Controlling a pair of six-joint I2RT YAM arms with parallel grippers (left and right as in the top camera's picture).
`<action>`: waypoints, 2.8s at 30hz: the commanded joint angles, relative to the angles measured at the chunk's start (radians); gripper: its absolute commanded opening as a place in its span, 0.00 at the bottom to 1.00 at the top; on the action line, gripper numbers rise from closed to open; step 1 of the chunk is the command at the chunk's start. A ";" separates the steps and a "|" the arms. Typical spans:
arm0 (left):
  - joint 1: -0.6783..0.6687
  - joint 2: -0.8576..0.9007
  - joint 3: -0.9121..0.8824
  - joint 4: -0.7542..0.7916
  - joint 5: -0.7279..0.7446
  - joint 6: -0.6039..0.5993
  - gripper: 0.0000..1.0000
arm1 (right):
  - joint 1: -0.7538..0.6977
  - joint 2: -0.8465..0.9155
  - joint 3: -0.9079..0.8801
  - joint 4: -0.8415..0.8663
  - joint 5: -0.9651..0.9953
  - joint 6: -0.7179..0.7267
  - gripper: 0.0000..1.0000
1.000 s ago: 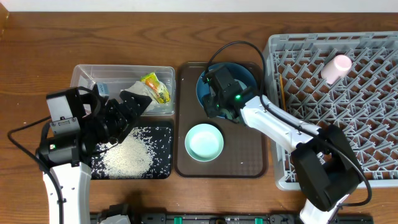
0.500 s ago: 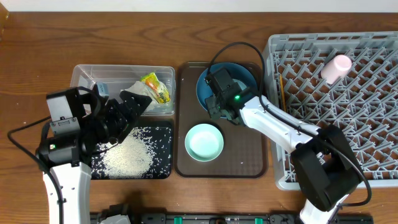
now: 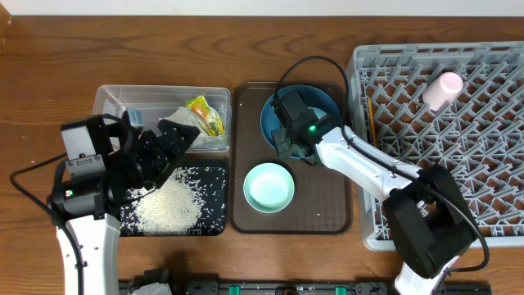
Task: Sort waste into correct bins and load items into the dishwasher rack
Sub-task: 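Move the right gripper to the blue bowls and grasp the light-blue bowl rim, then carry the light-blue bowl with the right gripper into the rack's back row, then move the right gripper to the mint bowl and grasp its rim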
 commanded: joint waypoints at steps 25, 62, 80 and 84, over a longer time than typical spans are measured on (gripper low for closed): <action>0.005 0.000 0.008 0.000 0.006 0.024 0.94 | -0.563 -0.409 0.011 0.092 -0.760 -0.028 0.01; 0.005 0.000 0.008 0.000 0.006 0.024 0.94 | -1.013 0.026 0.011 0.384 -1.411 0.242 0.02; 0.005 0.000 0.008 0.000 0.006 0.024 0.94 | -1.151 -0.023 0.011 0.011 -1.216 0.098 0.33; 0.005 0.000 0.008 0.000 0.006 0.024 0.94 | -1.163 -0.120 0.011 -0.069 -1.047 0.055 0.34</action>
